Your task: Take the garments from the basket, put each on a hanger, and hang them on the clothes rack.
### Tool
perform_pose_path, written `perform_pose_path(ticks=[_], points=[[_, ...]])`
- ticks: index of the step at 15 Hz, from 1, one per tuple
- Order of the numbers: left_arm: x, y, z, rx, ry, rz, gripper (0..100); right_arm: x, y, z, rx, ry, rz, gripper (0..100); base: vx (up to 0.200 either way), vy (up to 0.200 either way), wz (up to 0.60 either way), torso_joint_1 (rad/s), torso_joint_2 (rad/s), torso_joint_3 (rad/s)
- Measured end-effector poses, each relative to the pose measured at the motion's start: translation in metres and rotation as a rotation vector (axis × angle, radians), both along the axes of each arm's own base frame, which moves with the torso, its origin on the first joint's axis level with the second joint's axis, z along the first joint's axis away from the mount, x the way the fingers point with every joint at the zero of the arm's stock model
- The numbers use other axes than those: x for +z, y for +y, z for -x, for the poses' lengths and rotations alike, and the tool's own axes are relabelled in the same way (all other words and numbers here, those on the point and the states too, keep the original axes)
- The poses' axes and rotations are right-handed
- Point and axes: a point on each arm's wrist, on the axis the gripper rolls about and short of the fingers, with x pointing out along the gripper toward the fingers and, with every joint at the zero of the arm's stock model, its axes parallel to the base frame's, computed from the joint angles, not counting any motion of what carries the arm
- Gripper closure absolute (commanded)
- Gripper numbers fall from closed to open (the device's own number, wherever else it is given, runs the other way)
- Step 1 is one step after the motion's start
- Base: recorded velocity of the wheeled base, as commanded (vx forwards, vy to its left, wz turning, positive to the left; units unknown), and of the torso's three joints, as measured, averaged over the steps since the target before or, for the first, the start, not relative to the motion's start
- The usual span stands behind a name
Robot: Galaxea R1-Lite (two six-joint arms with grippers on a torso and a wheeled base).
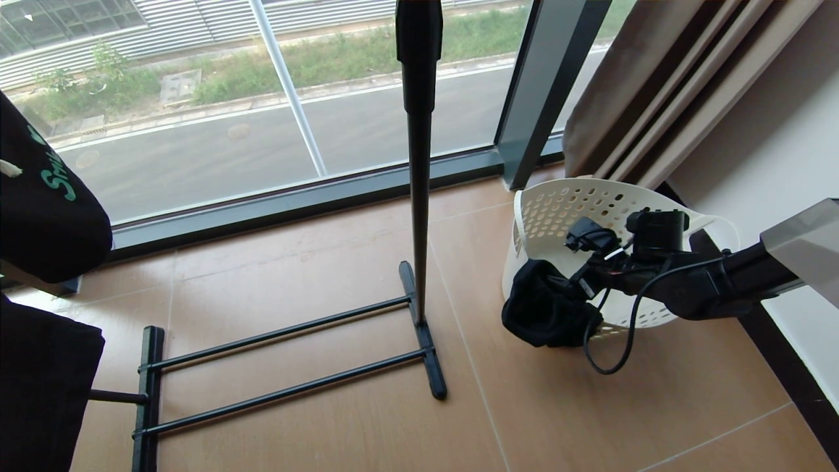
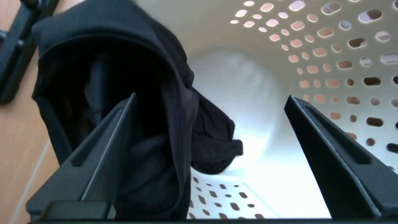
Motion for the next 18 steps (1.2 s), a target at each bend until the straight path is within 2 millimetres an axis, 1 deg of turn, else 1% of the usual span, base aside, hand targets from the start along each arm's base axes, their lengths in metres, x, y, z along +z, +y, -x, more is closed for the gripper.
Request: perform_pose_path(ticks=[7,11,12,16,18], points=[[0.0,0.0,0.0,0.001,0.0,0.0,0,-0.007,0.0,-0.012,-0.048,-0.018,-0.009,0,0.0,0.0,0.0,0.0,0.0,0.0],[0.0,0.0,0.0,0.0,0.0,0.0,0,-0.012,0.002,-0.016,-0.046,-0.029,-0.014,0,0.0,0.0,0.0,0.0,0.0,0.0],[0.0,0.0,0.0,0.0,0.0,0.0,0,-0.012,0.004,-0.016,-0.045,-0.043,-0.021,100,0.0,0.0,0.0,0.0,0.0,0.0],[0.0,0.0,0.0,-0.001,0.0,0.0,0,-0.012,0.009,-0.012,-0.056,-0.038,-0.071,100,0.0,0.0,0.0,0.0,0.0,0.0],[0.0,0.0,0.0,-0.003,0.001,0.0,0,-0.004,0.01,-0.004,-0.055,-0.042,-0.073,100,0.0,0.0,0.0,0.0,0.0,0.0]])
